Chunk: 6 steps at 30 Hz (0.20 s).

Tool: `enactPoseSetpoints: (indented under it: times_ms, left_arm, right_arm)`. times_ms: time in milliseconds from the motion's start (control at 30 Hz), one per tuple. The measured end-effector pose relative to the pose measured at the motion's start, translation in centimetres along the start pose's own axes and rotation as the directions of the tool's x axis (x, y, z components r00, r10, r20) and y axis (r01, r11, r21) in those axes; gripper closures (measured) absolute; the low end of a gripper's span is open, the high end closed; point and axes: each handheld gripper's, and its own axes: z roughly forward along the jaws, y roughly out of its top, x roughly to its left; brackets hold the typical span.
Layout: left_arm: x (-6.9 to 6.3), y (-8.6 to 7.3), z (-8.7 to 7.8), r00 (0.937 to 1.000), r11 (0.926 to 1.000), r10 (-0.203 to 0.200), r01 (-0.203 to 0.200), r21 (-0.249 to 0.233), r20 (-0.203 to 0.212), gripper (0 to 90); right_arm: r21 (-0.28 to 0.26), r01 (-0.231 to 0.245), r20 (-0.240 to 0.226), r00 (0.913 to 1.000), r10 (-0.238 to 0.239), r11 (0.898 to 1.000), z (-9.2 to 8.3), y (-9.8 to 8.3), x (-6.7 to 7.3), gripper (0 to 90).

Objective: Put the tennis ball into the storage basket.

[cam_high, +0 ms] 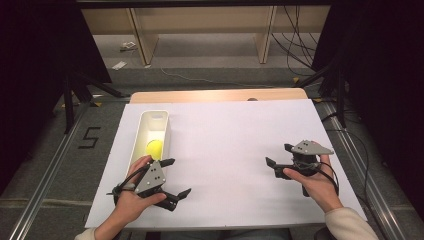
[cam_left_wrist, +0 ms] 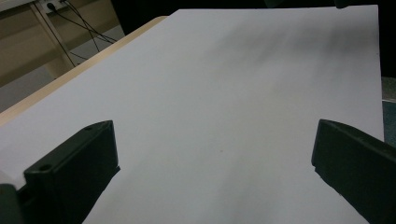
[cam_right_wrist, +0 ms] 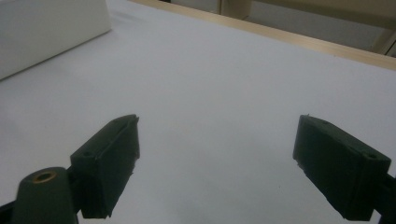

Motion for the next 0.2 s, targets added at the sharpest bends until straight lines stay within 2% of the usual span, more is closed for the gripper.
enactPoseSetpoints:
  times_ms: [200]
  left_arm:
    - [-0.02, 0.09, 0.06, 1.0000, 1.0000, 0.000, 0.000, -0.003, 0.003, 0.0]
  right_arm:
    - [-0.012, -0.015, -0.004, 0.9999, 0.015, 1.000, -0.12, -0.01, 0.10, 15.5]
